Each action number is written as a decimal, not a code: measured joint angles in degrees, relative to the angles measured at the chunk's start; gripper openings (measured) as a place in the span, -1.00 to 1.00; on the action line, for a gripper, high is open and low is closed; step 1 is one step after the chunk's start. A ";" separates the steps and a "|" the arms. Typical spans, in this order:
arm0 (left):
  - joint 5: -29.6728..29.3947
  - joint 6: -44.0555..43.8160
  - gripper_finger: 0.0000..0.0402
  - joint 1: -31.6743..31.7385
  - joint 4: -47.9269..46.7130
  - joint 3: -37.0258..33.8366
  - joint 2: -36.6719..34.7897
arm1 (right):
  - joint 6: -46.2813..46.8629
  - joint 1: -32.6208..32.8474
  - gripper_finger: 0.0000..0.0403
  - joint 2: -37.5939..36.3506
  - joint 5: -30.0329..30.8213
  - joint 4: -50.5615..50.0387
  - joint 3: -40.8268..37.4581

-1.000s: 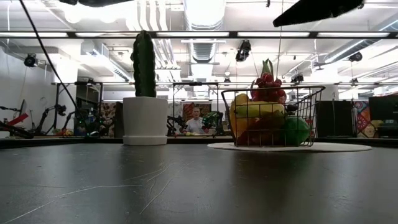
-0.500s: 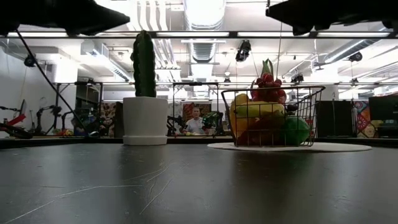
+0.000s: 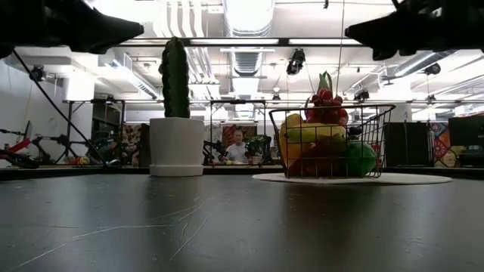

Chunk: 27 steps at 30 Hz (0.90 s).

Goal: Build produce basket
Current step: Return to Home Position

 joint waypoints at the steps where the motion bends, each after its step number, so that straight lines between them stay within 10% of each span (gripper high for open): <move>1: 0.00 0.01 -0.57 0.00 0.08 -0.48 -0.76 | 0.00 0.00 -0.87 -1.15 0.01 0.12 -0.71; 27: -0.85 -0.22 -0.57 0.00 -1.18 -9.11 -14.83 | -4.03 -0.11 -0.87 -33.31 7.72 -15.44 -10.27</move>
